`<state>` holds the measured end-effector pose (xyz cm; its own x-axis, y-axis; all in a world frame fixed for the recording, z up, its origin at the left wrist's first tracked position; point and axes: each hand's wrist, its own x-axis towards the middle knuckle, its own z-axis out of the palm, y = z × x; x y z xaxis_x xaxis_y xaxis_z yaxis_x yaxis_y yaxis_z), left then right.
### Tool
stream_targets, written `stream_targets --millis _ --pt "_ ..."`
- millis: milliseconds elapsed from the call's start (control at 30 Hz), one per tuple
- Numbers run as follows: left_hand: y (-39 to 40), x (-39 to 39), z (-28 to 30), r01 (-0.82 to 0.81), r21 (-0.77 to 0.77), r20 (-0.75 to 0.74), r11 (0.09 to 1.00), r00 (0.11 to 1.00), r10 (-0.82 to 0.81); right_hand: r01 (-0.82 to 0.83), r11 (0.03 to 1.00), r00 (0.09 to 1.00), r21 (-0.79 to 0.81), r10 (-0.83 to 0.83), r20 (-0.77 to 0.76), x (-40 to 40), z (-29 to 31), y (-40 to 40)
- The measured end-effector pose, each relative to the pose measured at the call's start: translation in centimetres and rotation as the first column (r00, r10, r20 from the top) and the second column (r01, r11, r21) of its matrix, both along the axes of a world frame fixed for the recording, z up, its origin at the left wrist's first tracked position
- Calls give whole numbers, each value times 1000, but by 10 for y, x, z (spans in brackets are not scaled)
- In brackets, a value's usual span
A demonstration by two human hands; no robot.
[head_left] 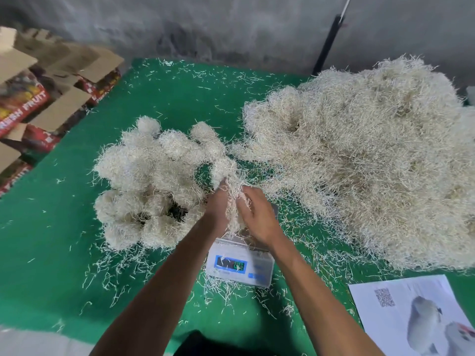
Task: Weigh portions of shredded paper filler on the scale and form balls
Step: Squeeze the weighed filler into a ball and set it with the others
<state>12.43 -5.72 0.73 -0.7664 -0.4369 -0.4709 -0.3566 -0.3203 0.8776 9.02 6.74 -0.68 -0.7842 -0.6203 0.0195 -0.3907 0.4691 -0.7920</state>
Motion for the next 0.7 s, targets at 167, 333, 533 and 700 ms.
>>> stream_targets --millis 167,333,533,700 --pt "-12 7 -21 -32 -325 123 945 989 76 170 968 917 182 -88 -389 -10 -16 14" --pt "-14 24 -36 -45 -528 119 848 985 126 111 852 890 513 145 -433 -5 -39 27" --pt "-19 27 -32 -131 -631 -65 765 991 116 314 949 863 42 -267 -429 -4 -33 43" --pt "-17 32 -31 -136 -687 -146 714 988 47 370 928 857 -41 -358 -370 0 -32 46"
